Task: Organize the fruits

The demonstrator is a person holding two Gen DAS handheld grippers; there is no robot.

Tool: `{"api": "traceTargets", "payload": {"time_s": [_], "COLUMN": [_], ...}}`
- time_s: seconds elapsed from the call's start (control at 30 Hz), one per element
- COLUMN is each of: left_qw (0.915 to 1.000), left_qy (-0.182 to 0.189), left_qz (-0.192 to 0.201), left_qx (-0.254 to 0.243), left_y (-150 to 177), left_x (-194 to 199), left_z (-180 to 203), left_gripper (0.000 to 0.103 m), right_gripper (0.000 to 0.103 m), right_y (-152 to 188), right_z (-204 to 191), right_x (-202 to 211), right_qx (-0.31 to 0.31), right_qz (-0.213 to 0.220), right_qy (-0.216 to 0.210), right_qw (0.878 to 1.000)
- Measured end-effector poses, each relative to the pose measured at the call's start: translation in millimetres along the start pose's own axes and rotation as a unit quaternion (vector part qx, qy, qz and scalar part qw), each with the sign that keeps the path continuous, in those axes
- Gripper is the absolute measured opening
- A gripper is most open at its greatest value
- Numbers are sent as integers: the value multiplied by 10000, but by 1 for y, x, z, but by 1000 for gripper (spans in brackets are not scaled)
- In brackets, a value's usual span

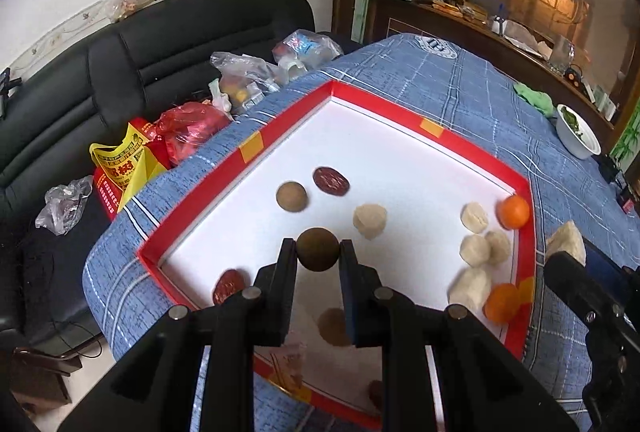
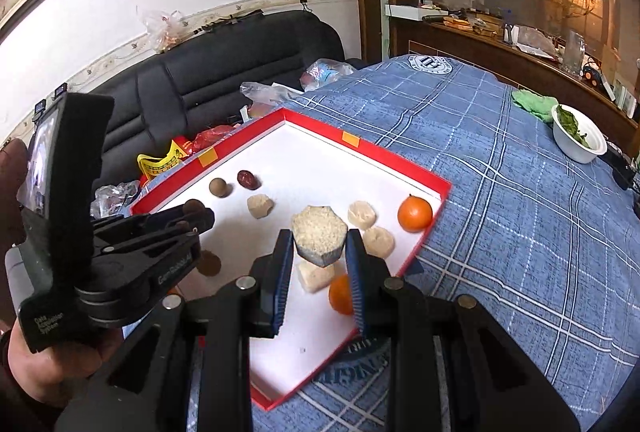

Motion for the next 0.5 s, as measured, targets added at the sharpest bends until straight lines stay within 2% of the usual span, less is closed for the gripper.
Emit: {"api": "traceTargets", "payload": {"time_s": [0.33,0.5], "left_qw": [9996,9997], "left_qy": [-101,-125], "left_qz": [249,213], "left_qx": [84,46], "left_y": [-27,-33], "left_x": [2,-4], "left_z": [-11,-4], "left_gripper": [19,19], "right_gripper": [29,29], "right_y": [-29,-44], "right_z": [-2,1], "right_x": [-14,-24], "right_qx": [52,59], "right_qz": [76,96], "right_qy": [21,43], "right_qw": [10000,9999]}}
Point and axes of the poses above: each gripper's, at about its wrist camera, not at the fingertips, and x roughly against the way its jaws point, z to its right, y to its underside, the point moved 3 cm from there along -x, roughly the way its jaws point, and after that the axes turned 14 degrees about -y, right-handed, at the moved point
